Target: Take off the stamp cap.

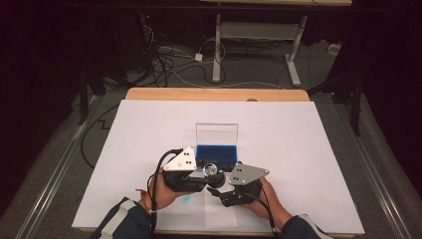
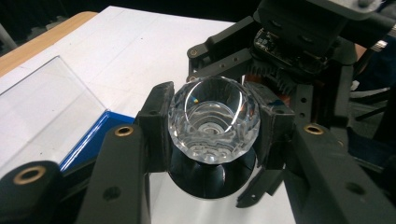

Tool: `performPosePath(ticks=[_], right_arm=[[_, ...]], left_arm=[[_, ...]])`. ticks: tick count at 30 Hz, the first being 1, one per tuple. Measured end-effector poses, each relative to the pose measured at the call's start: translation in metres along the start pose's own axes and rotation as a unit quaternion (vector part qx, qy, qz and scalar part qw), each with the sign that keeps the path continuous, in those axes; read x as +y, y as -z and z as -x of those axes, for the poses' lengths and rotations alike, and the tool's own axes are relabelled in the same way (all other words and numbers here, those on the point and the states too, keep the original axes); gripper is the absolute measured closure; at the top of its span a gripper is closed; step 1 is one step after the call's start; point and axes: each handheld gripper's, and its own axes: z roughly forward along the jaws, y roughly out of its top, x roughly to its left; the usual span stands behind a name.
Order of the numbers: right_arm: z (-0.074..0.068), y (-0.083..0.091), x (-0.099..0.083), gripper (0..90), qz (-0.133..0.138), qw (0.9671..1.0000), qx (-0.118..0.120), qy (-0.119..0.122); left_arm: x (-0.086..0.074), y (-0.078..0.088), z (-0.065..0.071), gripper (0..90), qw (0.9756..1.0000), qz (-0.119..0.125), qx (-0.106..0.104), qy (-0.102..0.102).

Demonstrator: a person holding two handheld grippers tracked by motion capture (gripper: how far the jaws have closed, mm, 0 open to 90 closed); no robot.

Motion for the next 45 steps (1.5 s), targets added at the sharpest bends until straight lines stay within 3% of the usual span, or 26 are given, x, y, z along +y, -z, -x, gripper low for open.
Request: performPosePath(ticks=[5,13,45], right_arm=[[-0.0008,0.0018,0.0,30.6,0.0,0.9999,-0.015,0.003],[-0.0051,0.005,0.0011,36.7,0.006,0.9996,-0.018,0.021],[-0.0067,0.0054,0.0004,38.1,-0.017,0.999,-0.029,0.031]], left_arm=[[0.0002,0.0013,-0.0006,54.0,1.0,0.007,-0.005,0.002],[-0.0002,0.0038,-0.0026,54.0,0.9998,0.016,-0.01,0.007],[-0.0029,0.0005,-0.0027,53.9,0.9999,0.004,-0.01,0.006]])
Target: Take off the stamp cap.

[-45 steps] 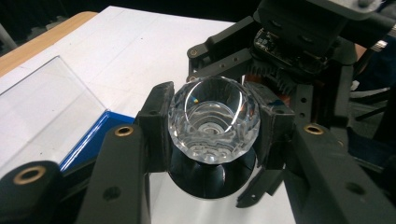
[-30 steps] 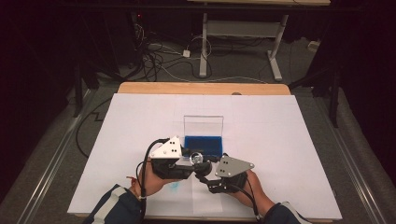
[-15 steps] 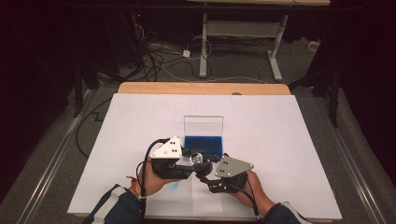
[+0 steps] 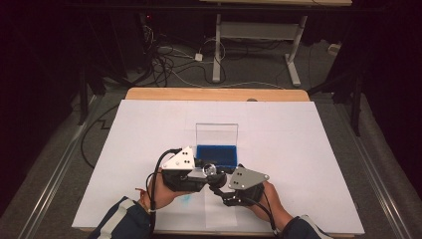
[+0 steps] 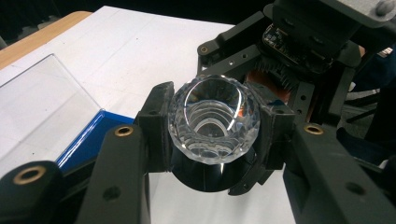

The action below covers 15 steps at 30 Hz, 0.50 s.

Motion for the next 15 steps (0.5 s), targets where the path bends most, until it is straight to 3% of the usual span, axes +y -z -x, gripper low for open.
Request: performPosePath(ticks=[10,15], right_arm=[[0.0,0.0014,-0.0002,38.2,-0.004,1.0,-0.001,0.003],[0.0026,0.0022,-0.001,38.5,-0.005,1.0,-0.001,-0.008]], left_arm=[[-0.0006,-0.0008,0.0008,54.0,1.0,0.001,0.002,0.0],[-0.0003,0.0009,0.0011,54.0,0.9999,0.009,0.012,0.001]])
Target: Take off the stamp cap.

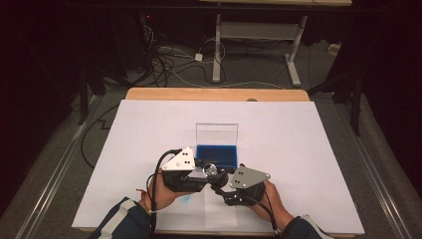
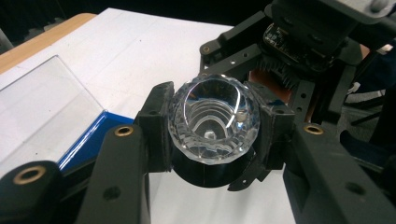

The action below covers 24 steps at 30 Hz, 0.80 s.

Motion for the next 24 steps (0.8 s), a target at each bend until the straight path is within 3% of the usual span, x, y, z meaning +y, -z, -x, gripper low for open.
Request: performPosePath(ticks=[16,24], right_arm=[[0.004,0.005,-0.003,38.4,-0.013,0.9999,-0.01,0.001],[0.015,0.02,-0.008,38.4,-0.019,0.9995,-0.025,-0.004]], left_arm=[[0.0,0.01,-0.005,53.9,0.9999,0.007,0.009,0.004],[-0.003,0.017,-0.011,54.0,0.9997,0.0,0.021,0.008]])
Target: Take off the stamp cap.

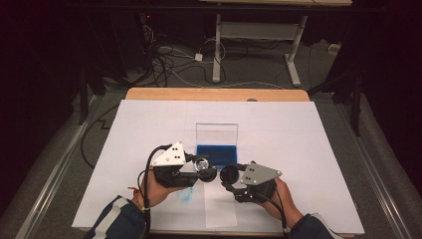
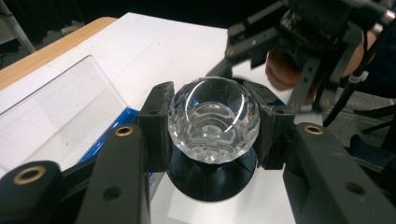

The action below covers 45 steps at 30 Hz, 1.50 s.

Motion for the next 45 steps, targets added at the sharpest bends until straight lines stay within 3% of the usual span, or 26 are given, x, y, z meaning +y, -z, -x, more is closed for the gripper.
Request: performPosePath(ticks=[6,13,17,24,35,45], right_arm=[[0.01,0.013,-0.006,38.3,-0.005,0.9998,-0.016,-0.009],[0.015,0.025,-0.015,38.3,-0.018,0.9994,-0.023,-0.018],[0.015,0.033,-0.024,38.3,-0.029,0.9991,-0.022,-0.024],[0.017,0.046,-0.036,38.3,-0.035,0.9983,-0.025,-0.039],[0.023,0.069,-0.049,38.3,-0.027,0.9978,-0.039,-0.046],[0.025,0.083,-0.057,38.3,-0.016,0.9968,-0.055,-0.056]], left_arm=[[-0.004,0.001,-0.006,54.0,0.9998,-0.018,0.012,0.002],[-0.007,0.001,-0.015,54.0,0.9979,-0.06,0.02,0.007],[-0.006,-0.005,-0.02,54.0,0.9942,-0.106,0.02,-0.003],[-0.002,-0.015,-0.025,54.0,0.9892,-0.145,0.019,-0.014],[0.003,-0.022,-0.032,54.0,0.9879,-0.153,0.019,-0.011],[0.018,-0.025,-0.038,54.0,0.9866,-0.161,0.013,-0.026]])
